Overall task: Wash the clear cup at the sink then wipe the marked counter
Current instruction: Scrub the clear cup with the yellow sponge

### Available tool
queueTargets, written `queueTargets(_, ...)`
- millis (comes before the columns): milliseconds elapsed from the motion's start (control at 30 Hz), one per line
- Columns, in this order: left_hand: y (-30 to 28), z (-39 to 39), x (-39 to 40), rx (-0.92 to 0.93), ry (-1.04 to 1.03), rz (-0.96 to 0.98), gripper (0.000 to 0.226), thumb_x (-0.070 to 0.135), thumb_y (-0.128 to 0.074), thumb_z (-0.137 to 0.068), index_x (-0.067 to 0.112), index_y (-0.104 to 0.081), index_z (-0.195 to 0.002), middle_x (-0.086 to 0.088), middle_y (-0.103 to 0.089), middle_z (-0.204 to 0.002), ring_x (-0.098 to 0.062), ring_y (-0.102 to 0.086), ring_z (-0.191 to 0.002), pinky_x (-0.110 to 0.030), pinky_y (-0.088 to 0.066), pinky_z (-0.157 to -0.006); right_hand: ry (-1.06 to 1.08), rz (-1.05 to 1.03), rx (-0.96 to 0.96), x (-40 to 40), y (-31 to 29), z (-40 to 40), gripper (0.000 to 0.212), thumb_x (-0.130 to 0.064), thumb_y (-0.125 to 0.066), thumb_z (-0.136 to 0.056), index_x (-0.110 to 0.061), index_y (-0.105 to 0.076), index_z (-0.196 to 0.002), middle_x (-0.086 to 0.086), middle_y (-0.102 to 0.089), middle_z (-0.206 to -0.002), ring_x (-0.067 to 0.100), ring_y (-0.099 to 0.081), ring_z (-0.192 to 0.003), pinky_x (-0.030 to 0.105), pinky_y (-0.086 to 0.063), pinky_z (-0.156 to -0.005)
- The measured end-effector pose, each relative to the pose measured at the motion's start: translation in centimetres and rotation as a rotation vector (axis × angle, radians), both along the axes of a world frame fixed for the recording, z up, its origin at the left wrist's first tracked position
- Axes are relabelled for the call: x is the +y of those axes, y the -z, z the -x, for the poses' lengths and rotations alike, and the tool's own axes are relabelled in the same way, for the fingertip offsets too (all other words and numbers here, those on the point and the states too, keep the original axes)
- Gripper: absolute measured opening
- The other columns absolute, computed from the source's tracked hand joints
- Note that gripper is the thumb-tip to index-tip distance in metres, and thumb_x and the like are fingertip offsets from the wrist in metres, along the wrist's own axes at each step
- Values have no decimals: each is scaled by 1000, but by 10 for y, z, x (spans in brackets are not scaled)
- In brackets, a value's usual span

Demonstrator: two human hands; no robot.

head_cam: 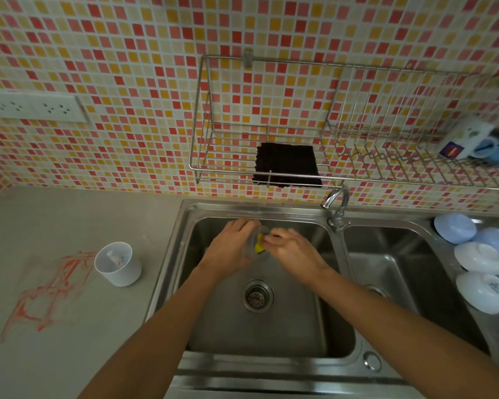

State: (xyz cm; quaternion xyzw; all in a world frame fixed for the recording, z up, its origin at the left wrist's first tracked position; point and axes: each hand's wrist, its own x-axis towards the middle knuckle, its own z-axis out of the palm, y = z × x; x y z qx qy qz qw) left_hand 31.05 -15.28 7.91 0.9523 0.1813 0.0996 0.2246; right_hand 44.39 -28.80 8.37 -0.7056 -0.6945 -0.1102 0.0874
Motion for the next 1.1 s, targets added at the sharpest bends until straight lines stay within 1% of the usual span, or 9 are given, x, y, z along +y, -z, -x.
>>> queueTargets(133, 8, 3, 8, -5, 22, -19, 77, 22, -78, -67, 21, -42, -134, 2, -47, -133, -20, -42, -124, -38, -43, -101, 162, -5, 674, -6, 0, 30, 27, -7, -65, -87, -20, -73, -109, 0, -73, -101, 14, -64, -91, 15, -44, -79)
queueTargets(167, 10, 5, 8, -4, 29, -18, 77, 20, -77, -67, 20, -42, -135, 1, -47, -134, -20, -41, -125, -35, -41, -104, 164, 23, 699, -6, -1, 30, 26, -9, -63, -89, -20, -72, -110, 2, -72, -103, 15, -64, -92, 17, -45, -81)
queueTargets(267, 9, 6, 4, -47, 39, 1, 74, 21, -77, -70, 18, -42, -136, 1, -47, -134, -19, -40, -125, -25, -35, -104, 52, 111, 385, 0, -2, 14, 28, -3, -60, -87, -15, -71, -110, 8, -67, -104, 26, -59, -97, 34, -47, -81)
queueTargets(367, -1, 3, 5, -96, 15, 53, 72, 27, -78, -70, 19, -45, -133, 0, -49, -132, -19, -44, -121, -27, -38, -98, 26, 21, 60, 7, 1, 5, 31, -6, -76, -70, -15, -72, -100, -1, -69, -97, 23, -60, -93, 33, -49, -70)
queueTargets(533, 2, 12, 18, -101, -32, 103, 74, 22, -79, -65, 18, -46, -131, -1, -52, -130, -21, -48, -119, -33, -46, -95, 92, 1, 527, 4, 1, 24, 33, -11, -63, -88, -21, -67, -119, -4, -70, -110, 16, -56, -99, 23, -45, -86)
queueTargets(633, 5, 15, 22, -131, -49, 106, 74, 21, -80, -63, 17, -47, -129, -1, -54, -127, -22, -51, -117, -34, -46, -95, -8, 28, 366, 2, 2, 21, 40, -17, -67, -84, -21, -62, -123, -7, -66, -116, 16, -54, -99, 24, -45, -87)
queueTargets(800, -2, 9, 22, -139, -18, 153, 76, 21, -78, -65, 18, -43, -133, -1, -53, -129, -19, -49, -119, -33, -43, -99, 1, -24, 74, 15, 5, 15, 31, -4, -73, -71, -16, -68, -98, -4, -68, -95, 21, -60, -87, 34, -52, -68)
queueTargets(933, 0, 10, 17, -176, -74, 189, 85, 18, -81, -65, 14, -36, -137, -3, -45, -134, -17, -40, -125, -26, -33, -104, -33, -80, 46, 16, 1, 16, 31, -3, -72, -72, -15, -66, -100, -3, -67, -96, 20, -59, -90, 31, -49, -71)
queueTargets(1100, 3, 10, 18, -233, -142, 164, 95, 30, -92, -54, 10, -41, -132, -2, -40, -127, -6, -40, -111, -19, -38, -97, -50, -80, 146, 13, -7, 20, 35, -1, -68, -75, -13, -66, -108, -3, -68, -105, 21, -58, -95, 33, -50, -75)
